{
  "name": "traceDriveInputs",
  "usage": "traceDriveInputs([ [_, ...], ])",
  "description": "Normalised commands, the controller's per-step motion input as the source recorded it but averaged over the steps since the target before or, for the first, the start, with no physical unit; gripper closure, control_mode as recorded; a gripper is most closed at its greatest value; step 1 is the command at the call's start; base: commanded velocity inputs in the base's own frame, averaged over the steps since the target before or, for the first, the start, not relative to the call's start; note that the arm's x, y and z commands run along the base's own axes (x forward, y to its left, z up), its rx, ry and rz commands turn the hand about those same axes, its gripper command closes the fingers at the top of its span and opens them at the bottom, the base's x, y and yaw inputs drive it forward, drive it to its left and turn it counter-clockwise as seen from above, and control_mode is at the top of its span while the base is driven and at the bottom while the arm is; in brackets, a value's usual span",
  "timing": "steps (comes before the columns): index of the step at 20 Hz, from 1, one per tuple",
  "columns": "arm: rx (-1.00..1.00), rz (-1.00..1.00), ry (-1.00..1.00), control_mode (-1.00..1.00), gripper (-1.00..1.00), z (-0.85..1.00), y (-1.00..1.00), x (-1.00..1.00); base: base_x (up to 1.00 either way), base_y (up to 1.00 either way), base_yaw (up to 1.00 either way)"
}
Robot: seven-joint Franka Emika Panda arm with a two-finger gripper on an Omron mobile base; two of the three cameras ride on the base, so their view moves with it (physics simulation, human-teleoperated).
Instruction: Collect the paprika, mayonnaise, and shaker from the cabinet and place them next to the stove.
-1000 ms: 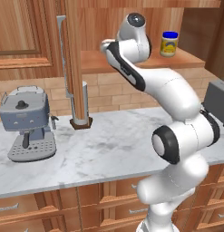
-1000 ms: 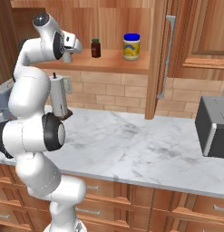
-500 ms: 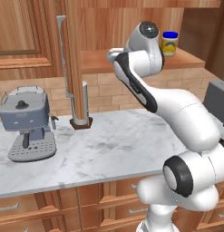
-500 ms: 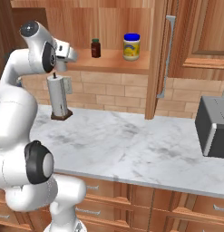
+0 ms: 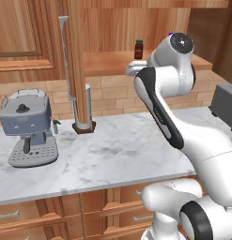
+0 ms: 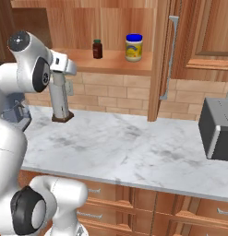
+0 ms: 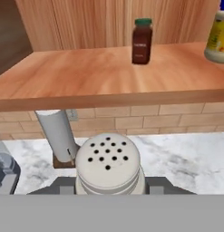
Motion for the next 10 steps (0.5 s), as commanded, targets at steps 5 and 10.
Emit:
traceDriveInputs([
  [5,0.0,-0.02,-0.01,-1.0,1.0,-0.14,-0.12,-0.83,0.0,0.0,0.0],
  [10,-0.01,-0.03,0.02,-1.0,1.0,-0.37,-0.03,-0.61,0.0,0.0,0.0],
])
